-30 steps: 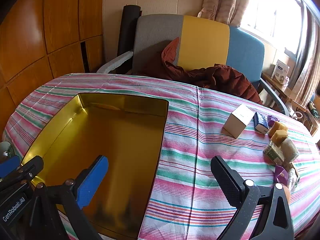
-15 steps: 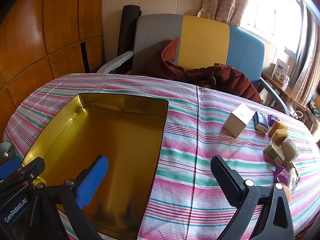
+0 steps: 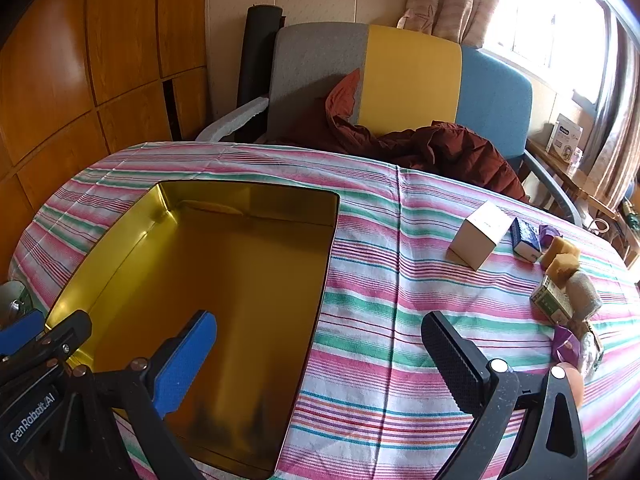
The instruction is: Organize objects
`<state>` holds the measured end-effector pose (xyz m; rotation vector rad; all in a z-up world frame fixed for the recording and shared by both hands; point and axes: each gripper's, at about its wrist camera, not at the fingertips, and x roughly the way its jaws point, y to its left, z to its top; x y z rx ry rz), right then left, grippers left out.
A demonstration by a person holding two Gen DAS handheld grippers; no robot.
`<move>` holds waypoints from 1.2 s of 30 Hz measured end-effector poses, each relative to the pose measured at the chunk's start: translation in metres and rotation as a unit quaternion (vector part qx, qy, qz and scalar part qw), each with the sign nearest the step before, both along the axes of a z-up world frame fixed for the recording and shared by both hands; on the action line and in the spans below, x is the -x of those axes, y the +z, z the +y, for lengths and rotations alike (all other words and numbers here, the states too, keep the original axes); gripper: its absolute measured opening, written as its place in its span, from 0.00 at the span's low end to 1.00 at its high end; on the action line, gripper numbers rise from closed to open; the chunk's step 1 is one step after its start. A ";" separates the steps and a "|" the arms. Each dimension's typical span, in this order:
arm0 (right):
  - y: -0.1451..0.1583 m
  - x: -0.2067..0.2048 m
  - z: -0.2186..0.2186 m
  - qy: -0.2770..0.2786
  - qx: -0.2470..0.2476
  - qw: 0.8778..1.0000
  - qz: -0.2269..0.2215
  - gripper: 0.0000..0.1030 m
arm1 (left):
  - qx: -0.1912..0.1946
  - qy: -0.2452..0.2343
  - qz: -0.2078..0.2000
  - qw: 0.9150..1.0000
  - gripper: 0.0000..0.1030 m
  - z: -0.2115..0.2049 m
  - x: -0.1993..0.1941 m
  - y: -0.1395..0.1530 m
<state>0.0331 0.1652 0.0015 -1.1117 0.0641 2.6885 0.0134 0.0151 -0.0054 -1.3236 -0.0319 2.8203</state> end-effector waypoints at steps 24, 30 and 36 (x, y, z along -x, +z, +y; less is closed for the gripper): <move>0.016 -0.017 0.042 0.033 0.015 0.999 0.023 1.00 | -0.055 -0.086 0.004 0.995 0.62 0.022 -0.019 -0.004; 0.004 -0.039 0.080 -0.009 0.029 0.999 0.018 1.00 | -0.038 -0.137 0.018 0.990 0.63 0.051 -0.037 -0.005; -0.011 -0.071 0.135 -0.082 0.006 0.997 0.005 1.00 | -0.067 -0.211 0.022 0.975 0.63 0.074 -0.056 -0.004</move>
